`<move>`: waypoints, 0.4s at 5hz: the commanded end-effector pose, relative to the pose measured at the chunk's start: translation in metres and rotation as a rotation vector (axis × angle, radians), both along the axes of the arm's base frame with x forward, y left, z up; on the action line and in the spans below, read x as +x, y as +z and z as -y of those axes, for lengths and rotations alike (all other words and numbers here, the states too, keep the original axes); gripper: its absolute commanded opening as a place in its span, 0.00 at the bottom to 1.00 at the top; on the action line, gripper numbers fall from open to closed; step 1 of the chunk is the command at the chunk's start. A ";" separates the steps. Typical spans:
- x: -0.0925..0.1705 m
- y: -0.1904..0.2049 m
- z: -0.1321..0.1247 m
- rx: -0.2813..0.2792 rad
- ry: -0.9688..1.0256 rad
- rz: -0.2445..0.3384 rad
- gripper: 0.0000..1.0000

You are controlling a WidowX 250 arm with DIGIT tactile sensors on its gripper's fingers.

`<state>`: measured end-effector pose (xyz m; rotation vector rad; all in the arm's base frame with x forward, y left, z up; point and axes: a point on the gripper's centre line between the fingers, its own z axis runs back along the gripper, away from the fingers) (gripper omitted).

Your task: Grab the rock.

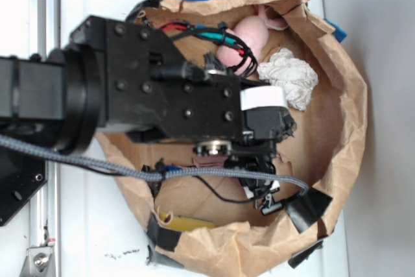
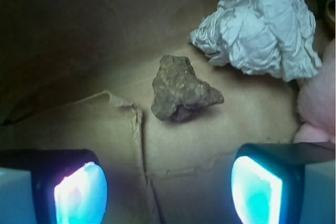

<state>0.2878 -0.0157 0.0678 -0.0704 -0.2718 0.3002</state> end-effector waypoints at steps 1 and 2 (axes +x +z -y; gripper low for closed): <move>0.014 0.009 0.004 0.033 -0.007 0.083 1.00; 0.019 0.003 -0.004 0.047 0.019 0.087 1.00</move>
